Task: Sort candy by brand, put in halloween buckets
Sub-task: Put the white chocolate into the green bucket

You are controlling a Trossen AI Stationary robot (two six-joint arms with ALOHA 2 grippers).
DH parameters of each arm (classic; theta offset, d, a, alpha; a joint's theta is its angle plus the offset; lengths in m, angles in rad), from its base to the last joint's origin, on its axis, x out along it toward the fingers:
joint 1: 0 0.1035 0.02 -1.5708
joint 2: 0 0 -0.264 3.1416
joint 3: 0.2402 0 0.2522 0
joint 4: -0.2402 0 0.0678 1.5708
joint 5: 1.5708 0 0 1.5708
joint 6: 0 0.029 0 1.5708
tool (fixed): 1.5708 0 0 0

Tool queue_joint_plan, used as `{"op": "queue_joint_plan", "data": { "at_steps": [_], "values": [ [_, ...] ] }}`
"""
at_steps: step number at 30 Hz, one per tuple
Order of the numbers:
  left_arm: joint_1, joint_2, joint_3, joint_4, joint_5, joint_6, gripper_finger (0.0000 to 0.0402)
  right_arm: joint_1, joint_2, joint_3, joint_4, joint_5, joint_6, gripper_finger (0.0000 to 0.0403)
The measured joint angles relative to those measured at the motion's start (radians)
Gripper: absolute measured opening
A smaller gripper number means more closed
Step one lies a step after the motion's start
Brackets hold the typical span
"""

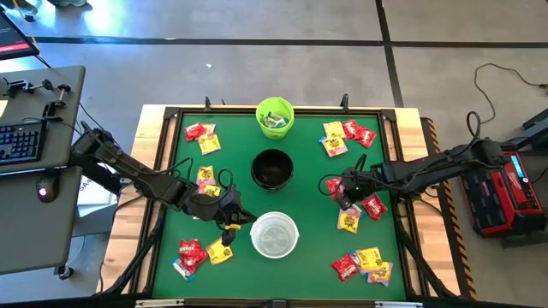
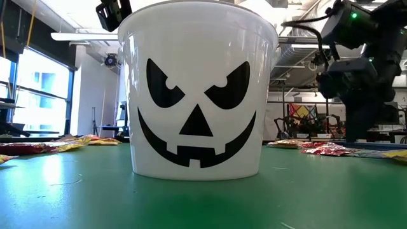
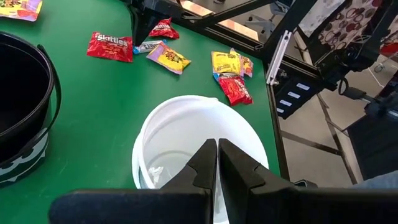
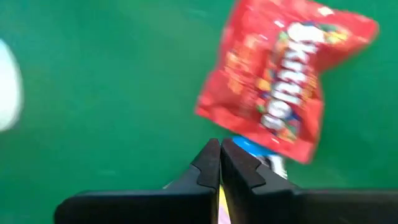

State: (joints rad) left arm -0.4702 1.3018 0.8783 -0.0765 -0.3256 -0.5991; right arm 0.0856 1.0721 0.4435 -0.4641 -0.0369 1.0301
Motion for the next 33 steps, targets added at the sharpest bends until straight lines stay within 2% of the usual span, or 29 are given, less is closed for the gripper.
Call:
{"op": "queue_joint_plan", "data": {
  "at_steps": [5,9,12,15,19,22,27,33],
  "values": [
    [0.006,0.000,0.000,0.000,0.000,-0.003,0.0007,0.000,0.000,0.000,0.076,0.000,0.000,0.0000],
    [0.013,0.000,0.000,0.000,0.000,-0.002,0.0007,0.005,0.000,0.001,0.057,-0.017,0.032,0.0012],
    [0.013,0.000,0.000,0.000,0.000,-0.002,0.0007,0.031,0.000,0.001,0.022,-0.024,0.014,0.0047],
    [0.013,0.000,0.000,0.000,0.000,-0.002,0.0007,0.055,0.000,0.001,-0.034,-0.011,0.018,0.0099],
    [0.013,0.000,0.000,0.000,0.000,0.000,0.0007,0.090,0.000,0.001,-0.079,0.053,0.042,0.0165],
    [0.013,0.000,0.000,0.000,0.000,0.000,0.0007,0.117,0.000,0.001,-0.077,0.124,0.037,0.0191],
    [0.013,0.000,0.000,-0.001,-0.001,0.000,0.0007,0.132,0.032,0.001,-0.089,0.164,0.001,0.0195],
    [0.013,0.000,0.000,0.001,-0.010,0.000,0.0007,0.132,0.110,0.004,-0.070,0.156,-0.010,0.0174]
  ]
}}
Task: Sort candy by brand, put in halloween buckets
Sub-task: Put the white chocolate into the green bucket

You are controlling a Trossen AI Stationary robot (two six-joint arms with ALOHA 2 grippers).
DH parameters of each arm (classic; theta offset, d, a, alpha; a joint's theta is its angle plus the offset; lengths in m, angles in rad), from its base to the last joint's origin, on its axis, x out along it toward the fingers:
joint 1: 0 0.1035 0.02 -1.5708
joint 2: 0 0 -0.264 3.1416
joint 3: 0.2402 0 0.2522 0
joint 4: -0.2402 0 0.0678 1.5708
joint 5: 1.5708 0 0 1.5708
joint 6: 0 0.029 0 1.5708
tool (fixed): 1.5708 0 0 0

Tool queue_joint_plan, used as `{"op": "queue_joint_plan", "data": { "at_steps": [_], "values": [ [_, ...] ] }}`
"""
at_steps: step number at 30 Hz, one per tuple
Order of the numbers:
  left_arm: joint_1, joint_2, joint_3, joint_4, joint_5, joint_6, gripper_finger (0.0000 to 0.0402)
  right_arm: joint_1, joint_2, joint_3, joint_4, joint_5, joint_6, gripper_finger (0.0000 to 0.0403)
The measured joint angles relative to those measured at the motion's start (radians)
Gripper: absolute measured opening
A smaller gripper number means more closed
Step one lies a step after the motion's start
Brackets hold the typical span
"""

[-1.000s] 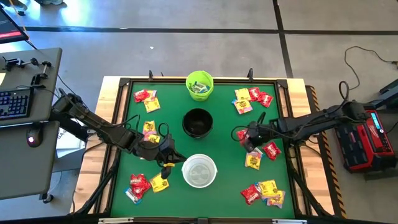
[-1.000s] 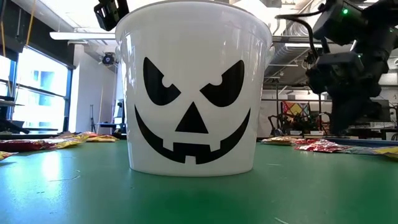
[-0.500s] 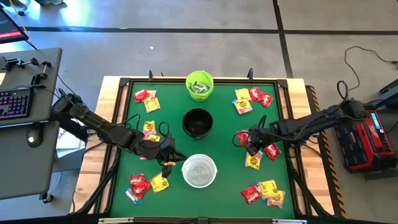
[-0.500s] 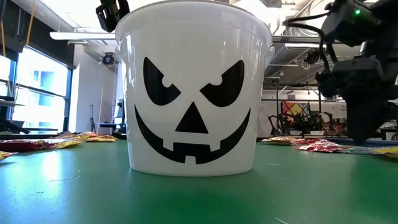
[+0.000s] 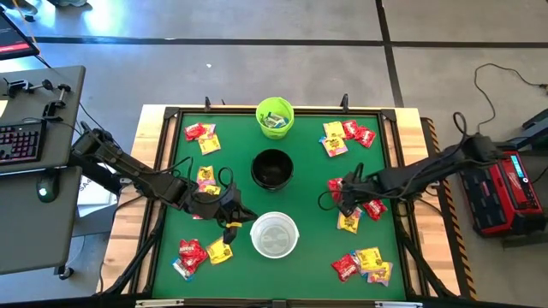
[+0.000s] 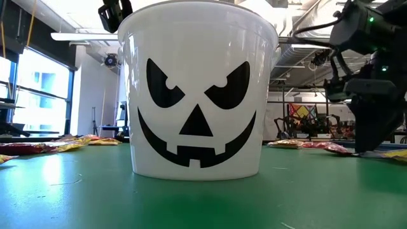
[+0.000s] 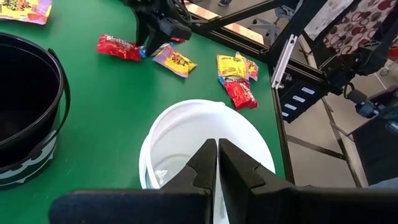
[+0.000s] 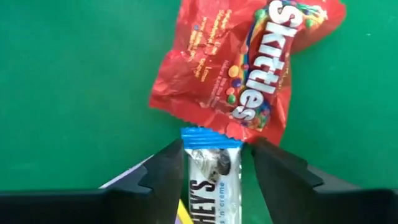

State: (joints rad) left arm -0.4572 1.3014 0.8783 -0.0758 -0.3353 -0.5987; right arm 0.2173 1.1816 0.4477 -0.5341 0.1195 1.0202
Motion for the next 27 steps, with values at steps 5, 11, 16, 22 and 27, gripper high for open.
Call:
{"op": "queue_joint_plan", "data": {
  "at_steps": [5,11,16,22,27],
  "values": [
    [0.000,0.000,0.000,0.011,-0.009,0.000,0.0007,-0.001,0.021,0.001,0.000,-0.008,0.016,0.0120],
    [0.007,0.000,0.000,0.014,-0.016,0.000,0.0007,-0.001,0.019,0.000,0.006,-0.073,0.030,0.0015],
    [0.025,0.000,0.000,0.015,-0.016,-0.002,0.0007,0.000,0.023,0.046,-0.069,-0.106,0.015,0.0012],
    [0.049,0.000,0.000,0.021,-0.017,-0.003,0.0007,0.000,0.023,0.153,-0.170,-0.100,-0.035,0.0002],
    [0.065,0.000,0.000,0.022,-0.017,-0.003,0.0007,-0.001,0.023,0.251,-0.255,-0.065,-0.058,0.0001]
  ]
}}
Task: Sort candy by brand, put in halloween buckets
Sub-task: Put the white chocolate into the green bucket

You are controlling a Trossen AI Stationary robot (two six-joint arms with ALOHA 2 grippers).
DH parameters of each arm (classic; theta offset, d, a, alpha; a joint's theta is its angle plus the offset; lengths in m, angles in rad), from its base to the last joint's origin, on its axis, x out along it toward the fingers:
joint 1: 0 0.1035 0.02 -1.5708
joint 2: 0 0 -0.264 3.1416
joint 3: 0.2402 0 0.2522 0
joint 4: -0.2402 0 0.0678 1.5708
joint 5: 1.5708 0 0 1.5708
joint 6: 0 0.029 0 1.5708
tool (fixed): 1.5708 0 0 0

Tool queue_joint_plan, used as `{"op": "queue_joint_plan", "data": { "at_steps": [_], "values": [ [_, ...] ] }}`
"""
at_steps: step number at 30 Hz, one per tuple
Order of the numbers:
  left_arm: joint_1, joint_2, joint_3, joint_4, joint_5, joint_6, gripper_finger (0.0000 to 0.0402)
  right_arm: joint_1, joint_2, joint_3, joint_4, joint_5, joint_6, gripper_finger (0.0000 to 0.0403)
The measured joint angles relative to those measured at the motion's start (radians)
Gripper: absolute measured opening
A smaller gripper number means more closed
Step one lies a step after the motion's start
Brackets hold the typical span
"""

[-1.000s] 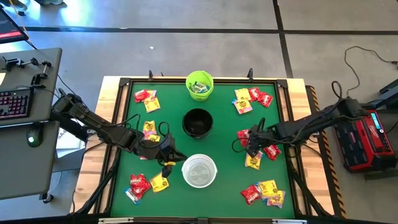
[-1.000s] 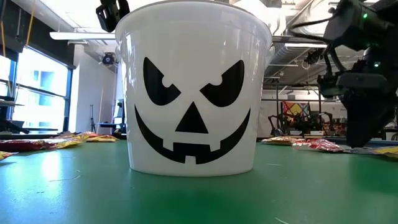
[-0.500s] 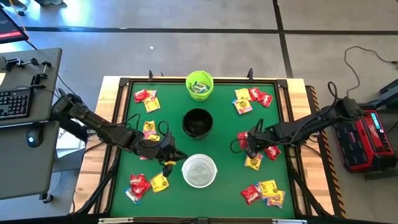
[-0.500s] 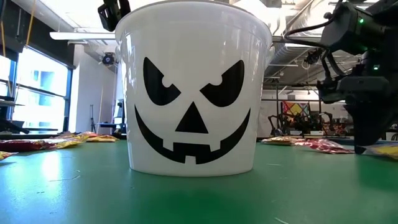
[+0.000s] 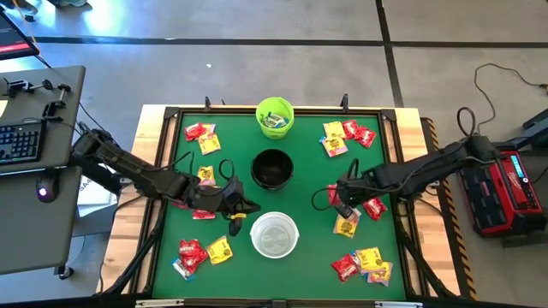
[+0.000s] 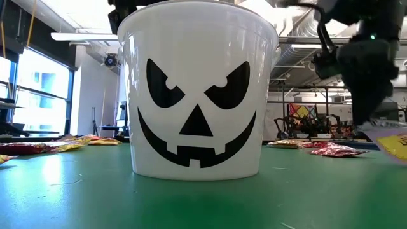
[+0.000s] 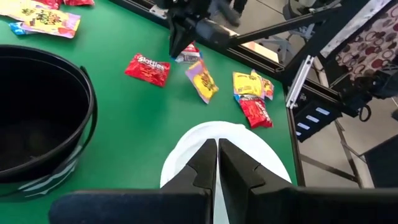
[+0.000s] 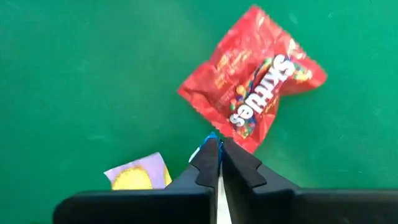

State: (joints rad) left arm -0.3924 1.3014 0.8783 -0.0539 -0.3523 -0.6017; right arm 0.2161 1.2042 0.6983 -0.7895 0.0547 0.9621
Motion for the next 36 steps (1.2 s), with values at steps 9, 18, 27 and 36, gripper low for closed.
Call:
{"op": "queue_joint_plan", "data": {
  "at_steps": [9,18,27,36],
  "values": [
    [0.034,0.000,0.000,0.000,0.018,-0.052,0.0007,-0.018,-0.001,0.158,0.024,0.138,-0.047,0.0000],
    [0.086,0.000,0.000,0.000,-0.001,-0.052,0.0007,-0.100,-0.001,0.183,0.443,0.259,-0.156,0.0000],
    [0.155,0.000,0.000,0.001,-0.025,-0.015,0.0007,-0.354,0.028,0.183,0.739,0.211,-0.326,0.0000],
    [0.245,0.000,0.000,0.054,-0.026,0.074,0.0007,-0.590,0.168,0.198,0.964,-0.001,-0.375,0.0000]
  ]
}}
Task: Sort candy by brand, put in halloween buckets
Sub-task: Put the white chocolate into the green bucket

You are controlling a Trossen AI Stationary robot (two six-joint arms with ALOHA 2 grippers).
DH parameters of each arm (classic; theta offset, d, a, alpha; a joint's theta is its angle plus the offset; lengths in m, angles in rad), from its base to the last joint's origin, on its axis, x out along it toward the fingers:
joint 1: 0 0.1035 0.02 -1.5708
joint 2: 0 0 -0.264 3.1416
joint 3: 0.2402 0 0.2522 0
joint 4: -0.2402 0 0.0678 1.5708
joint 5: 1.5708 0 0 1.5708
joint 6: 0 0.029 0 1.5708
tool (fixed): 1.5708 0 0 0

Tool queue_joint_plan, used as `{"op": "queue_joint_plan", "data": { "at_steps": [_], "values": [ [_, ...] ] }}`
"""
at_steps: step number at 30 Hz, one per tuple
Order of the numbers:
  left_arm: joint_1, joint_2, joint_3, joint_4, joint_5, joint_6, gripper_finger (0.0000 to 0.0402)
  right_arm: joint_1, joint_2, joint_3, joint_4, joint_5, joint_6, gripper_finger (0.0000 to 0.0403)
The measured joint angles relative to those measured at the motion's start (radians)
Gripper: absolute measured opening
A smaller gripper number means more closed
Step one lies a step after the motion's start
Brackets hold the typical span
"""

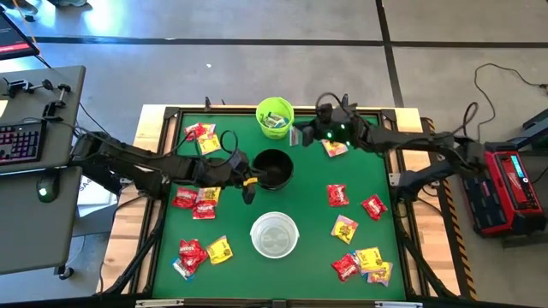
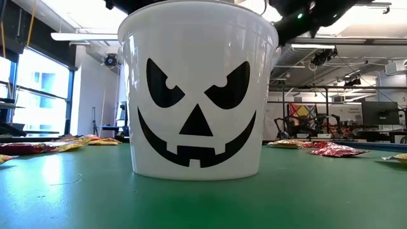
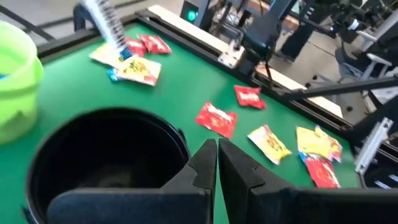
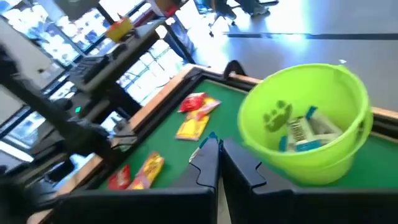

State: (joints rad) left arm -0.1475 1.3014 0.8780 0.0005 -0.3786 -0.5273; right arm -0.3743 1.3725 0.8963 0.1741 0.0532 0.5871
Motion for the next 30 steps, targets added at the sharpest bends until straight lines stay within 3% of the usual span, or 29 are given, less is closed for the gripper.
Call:
{"op": "queue_joint_plan", "data": {
  "at_steps": [11,18,30],
  "values": [
    [0.073,0.000,0.000,0.006,0.000,0.085,0.0007,-0.172,0.333,0.358,-0.106,-0.170,-0.185,0.0000],
    [0.111,0.000,0.000,0.005,0.000,0.087,0.0007,-0.219,0.527,0.539,-0.182,-0.223,-0.279,0.0000],
    [0.135,0.000,0.000,-0.039,0.028,0.057,0.0007,-0.235,0.630,0.588,-0.261,-0.227,-0.327,0.0000]
  ]
}}
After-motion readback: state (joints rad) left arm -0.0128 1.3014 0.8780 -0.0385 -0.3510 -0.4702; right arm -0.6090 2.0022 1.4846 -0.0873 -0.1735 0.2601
